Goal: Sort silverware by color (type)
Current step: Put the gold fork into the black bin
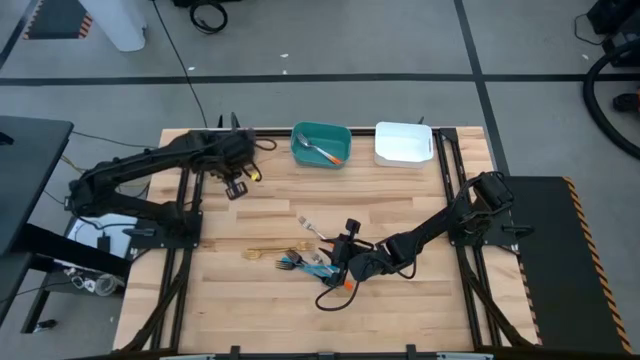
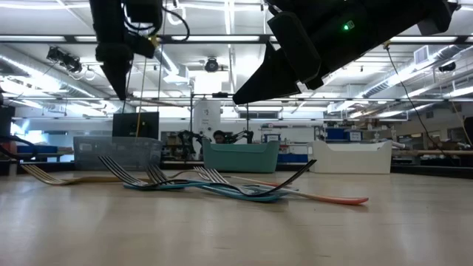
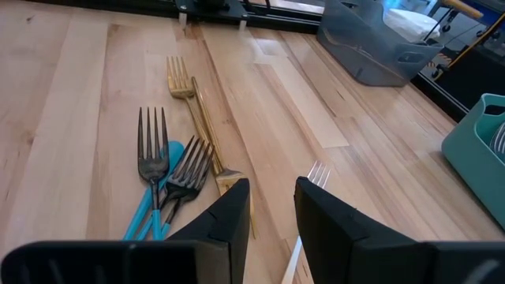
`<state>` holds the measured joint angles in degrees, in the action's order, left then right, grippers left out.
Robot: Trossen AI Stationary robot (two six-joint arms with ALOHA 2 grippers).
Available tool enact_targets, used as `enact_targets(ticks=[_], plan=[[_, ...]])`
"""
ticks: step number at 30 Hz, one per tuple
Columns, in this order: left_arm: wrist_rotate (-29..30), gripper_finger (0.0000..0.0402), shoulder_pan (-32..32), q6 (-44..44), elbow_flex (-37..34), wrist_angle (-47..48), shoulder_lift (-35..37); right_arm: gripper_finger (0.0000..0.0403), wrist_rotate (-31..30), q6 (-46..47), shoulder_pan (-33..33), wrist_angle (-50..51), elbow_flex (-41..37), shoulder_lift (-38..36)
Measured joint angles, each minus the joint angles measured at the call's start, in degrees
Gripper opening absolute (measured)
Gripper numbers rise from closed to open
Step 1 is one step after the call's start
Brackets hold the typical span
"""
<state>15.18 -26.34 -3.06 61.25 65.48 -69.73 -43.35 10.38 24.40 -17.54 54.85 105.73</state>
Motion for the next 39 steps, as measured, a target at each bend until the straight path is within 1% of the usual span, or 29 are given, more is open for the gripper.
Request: enact_targets(ticks=[7, 13, 19, 23, 27, 32, 39], plan=[[-0.04, 0.0018, -6.01, -4.89, -2.65, -6.27, 0.00, 0.0109, 0.00, -0.03, 0.01, 0.02, 0.00, 0.00], [-0.12, 0.0018, -9.87, -7.17, -4.14, -10.35, 0.00, 0.0109, 0.00, -0.03, 0.00, 0.03, 0.00, 0.00], [0.30, 0.0018, -14.25, -9.31, -7.38, -16.26, 0.02, 0.0109, 0.00, -0.03, 0.02, 0.02, 0.00, 0.00], [3.07, 0.0018, -17.05, -10.94, -9.83, -20.43, 0.01, 0.0109, 0.00, -0.03, 0.02, 0.00, 0.00, 0.00], [4.19, 0.0018, -19.45, -11.14, -11.22, -23.29, 0.00, 0.0109, 0.00, -0.05, 0.02, -0.43, 0.00, 0.00], [7.74, 0.0018, -20.78, -12.79, -12.48, -26.48, 0.00, 0.0109, 0.00, -0.06, 0.01, -0.44, 0.00, 0.00], [13.03, 0.0018, -21.76, -15.82, -16.37, -33.13, -0.02, 0.0109, 0.44, -0.07, 0.01, -0.49, 0.00, 0.00]])
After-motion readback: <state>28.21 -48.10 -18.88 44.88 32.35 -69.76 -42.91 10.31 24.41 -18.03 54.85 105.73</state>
